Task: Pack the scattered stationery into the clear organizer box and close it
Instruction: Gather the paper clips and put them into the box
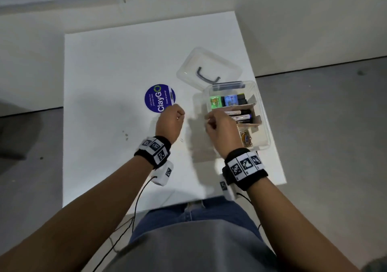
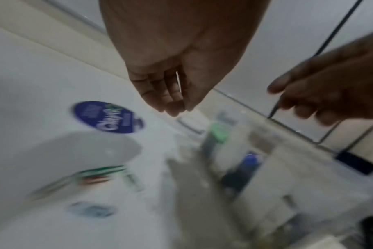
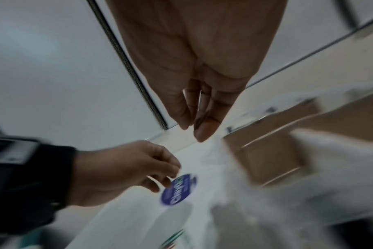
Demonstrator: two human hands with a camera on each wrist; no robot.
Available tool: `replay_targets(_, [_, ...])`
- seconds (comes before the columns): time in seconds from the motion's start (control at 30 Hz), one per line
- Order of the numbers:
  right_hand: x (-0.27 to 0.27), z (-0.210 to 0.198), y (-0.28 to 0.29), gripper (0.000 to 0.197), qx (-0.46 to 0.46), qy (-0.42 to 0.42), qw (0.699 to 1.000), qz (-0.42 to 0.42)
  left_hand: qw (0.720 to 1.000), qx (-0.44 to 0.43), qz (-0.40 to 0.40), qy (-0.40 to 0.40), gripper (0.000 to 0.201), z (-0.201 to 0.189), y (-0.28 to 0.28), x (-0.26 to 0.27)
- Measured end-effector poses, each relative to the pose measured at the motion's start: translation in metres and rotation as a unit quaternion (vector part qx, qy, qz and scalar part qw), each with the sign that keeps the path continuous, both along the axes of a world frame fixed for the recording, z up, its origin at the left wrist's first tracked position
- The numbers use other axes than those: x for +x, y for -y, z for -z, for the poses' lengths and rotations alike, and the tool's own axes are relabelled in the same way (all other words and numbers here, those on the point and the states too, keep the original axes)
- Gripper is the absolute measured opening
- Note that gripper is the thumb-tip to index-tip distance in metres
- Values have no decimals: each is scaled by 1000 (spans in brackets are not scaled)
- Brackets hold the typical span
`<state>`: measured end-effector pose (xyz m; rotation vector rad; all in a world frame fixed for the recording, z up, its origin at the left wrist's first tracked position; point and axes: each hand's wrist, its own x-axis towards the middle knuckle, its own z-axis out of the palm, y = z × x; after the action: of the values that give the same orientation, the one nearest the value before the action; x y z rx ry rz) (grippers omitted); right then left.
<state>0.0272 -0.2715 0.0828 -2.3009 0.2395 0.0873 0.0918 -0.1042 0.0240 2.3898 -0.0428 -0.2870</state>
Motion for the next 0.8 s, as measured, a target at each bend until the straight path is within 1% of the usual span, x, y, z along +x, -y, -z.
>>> replay_targets(0.1, [10, 34, -59, 13, -1, -68, 994, -87, 993, 92, -37, -59, 9, 30, -51, -9])
replay_targets(0.17, [14, 63, -84, 20, -32, -143, 983, -106, 984, 145, -33, -100, 17, 45, -69, -19])
replay_targets(0.23, [17, 89, -95, 29, -66, -204, 971, -111, 979, 159, -21, -123, 23, 56, -80, -27])
replay_targets(0.27, [18, 99, -97, 33, -83, -220, 966, -110, 980, 158, -11, -123, 23, 61, -83, -29])
replay_targets(0.33, [22, 117, -99, 38, -120, -225, 960, -115, 982, 152, 16, -113, 15, 69, -86, -29])
replay_targets(0.4, [24, 127, -99, 38, -153, -219, 955, -132, 983, 146, 53, -101, 6, 74, -90, -27])
replay_targets(0.47, [25, 133, -97, 37, -168, -221, 951, -136, 981, 151, 79, -94, 6, 76, -94, -25])
replay_targets(0.57, [29, 136, -89, 34, -163, -221, 958, -85, 982, 150, 80, -82, 8, 77, -96, -17])
replay_targets(0.67, [41, 137, -87, 30, -146, -191, 970, -36, 986, 135, 71, -70, 7, 78, -91, -3])
replay_targets(0.73, [49, 133, -94, 30, -137, -170, 974, -58, 987, 121, 87, -61, 12, 78, -85, 5])
replay_targets(0.8, [51, 129, -102, 27, -130, -158, 972, -119, 986, 110, 114, -54, 22, 77, -83, 6])
